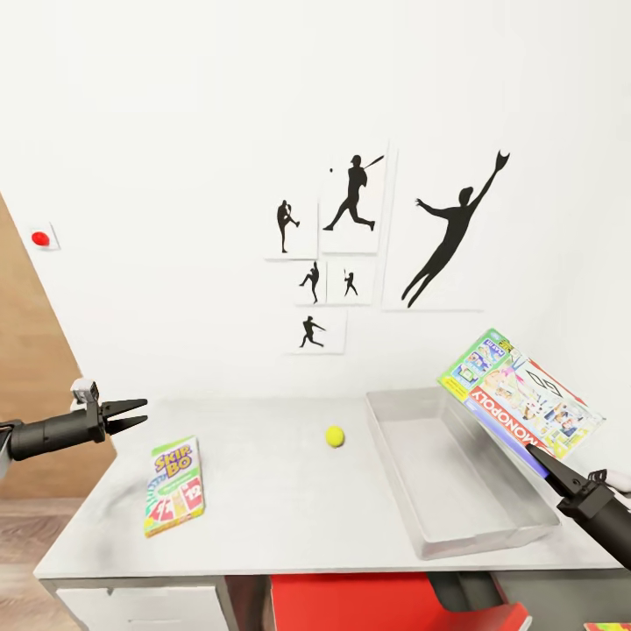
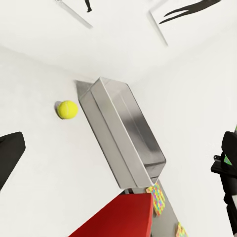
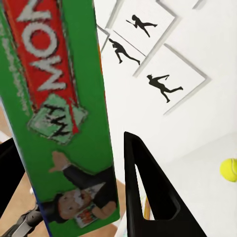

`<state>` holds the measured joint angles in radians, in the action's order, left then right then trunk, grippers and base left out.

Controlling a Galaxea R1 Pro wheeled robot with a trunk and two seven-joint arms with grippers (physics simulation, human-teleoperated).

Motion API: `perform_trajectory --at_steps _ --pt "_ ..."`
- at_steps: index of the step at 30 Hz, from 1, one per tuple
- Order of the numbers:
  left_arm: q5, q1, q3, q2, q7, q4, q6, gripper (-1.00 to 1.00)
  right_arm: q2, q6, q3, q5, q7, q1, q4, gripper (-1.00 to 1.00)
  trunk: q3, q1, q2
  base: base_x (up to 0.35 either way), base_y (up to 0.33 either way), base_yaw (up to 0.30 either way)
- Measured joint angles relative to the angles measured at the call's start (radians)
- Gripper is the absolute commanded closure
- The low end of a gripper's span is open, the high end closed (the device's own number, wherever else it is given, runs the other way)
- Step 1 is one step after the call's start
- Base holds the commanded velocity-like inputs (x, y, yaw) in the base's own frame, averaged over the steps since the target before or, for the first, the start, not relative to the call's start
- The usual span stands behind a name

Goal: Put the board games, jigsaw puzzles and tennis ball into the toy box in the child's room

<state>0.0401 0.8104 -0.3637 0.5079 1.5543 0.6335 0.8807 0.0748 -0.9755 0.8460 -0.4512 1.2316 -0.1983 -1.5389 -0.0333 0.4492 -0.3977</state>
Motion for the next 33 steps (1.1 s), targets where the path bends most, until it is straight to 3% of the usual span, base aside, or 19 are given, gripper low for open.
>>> perform_trajectory --at_steps 33 --pt "0.0 0.0 0.0 0.0 0.0 0.0 0.0 -1.0 -0.001 0.001 0.0 0.002 0.0 0.0 0.0 1.0 0.0 0.0 0.0 0.061 0.0 0.0"
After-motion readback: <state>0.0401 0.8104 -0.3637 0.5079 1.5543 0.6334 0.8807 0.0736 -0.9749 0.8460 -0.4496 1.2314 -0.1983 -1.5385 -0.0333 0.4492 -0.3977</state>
